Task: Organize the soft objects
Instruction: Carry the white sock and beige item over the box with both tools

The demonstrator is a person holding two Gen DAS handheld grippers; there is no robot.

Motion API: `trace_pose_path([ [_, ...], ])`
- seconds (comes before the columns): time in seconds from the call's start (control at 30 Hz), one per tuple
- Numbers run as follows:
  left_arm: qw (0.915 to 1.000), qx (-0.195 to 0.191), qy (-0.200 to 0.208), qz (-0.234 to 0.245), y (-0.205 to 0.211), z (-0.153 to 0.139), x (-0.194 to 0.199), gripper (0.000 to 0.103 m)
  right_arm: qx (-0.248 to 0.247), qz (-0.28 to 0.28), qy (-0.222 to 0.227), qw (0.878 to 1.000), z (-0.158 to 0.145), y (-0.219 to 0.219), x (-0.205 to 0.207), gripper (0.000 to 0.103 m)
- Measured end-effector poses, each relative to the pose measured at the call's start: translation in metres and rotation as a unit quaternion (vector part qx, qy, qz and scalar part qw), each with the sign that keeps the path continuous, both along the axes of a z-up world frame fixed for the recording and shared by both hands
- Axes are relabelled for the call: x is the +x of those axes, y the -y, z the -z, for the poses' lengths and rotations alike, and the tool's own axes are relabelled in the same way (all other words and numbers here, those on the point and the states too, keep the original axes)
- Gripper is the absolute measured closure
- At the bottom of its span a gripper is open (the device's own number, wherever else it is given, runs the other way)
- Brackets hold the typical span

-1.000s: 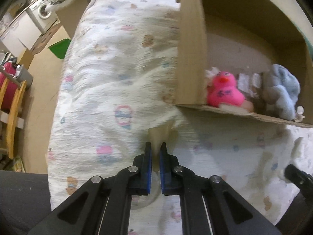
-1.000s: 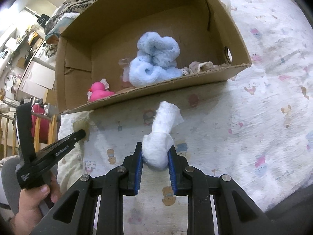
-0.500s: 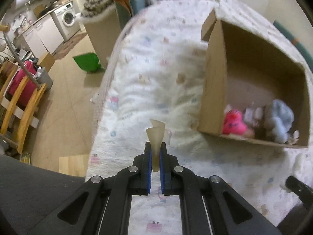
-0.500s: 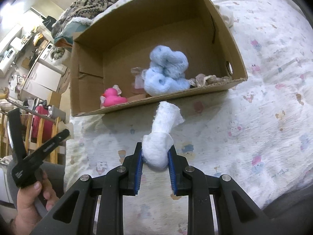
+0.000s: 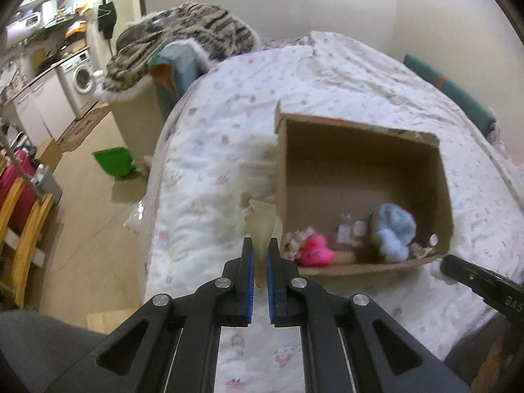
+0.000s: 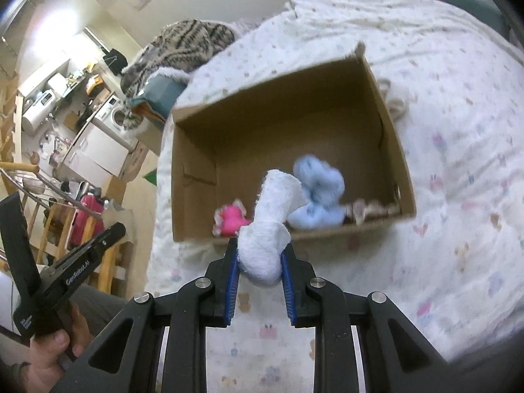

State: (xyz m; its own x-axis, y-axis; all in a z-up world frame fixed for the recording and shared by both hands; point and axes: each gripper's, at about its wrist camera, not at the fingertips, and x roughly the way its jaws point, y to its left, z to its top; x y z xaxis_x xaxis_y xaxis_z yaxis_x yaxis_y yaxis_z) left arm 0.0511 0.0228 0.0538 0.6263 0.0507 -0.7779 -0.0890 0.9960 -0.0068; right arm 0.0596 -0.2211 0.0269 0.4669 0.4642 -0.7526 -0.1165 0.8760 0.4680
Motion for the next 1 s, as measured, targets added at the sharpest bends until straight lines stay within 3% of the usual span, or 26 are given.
trace_pose_path([
  [0.37,0.9984,0.01,0.01,0.055,0.032,0.0,0.046,0.097,-0.01,-0.01,0.022,1.0,-0.005,-0.006,0.049,0.078],
  [0.63,0.9972,0.019,-0.008,0.072,0.044,0.035,0.071,0.097,-0.006,-0.008,0.008,1.0,0.017,-0.011,0.077,0.077],
  [0.73,0.997,-0.002,-0.026,0.073,0.045,0.048,0.076,0.096,-0.002,-0.008,-0.002,1.0,0.028,-0.012,0.078,0.077],
  [1.0,0.9957,-0.009,-0.05,0.077,0.046,0.073,0.083,0.095,-0.01,-0.017,-0.021,1.0,0.047,-0.018,0.079,0.077],
])
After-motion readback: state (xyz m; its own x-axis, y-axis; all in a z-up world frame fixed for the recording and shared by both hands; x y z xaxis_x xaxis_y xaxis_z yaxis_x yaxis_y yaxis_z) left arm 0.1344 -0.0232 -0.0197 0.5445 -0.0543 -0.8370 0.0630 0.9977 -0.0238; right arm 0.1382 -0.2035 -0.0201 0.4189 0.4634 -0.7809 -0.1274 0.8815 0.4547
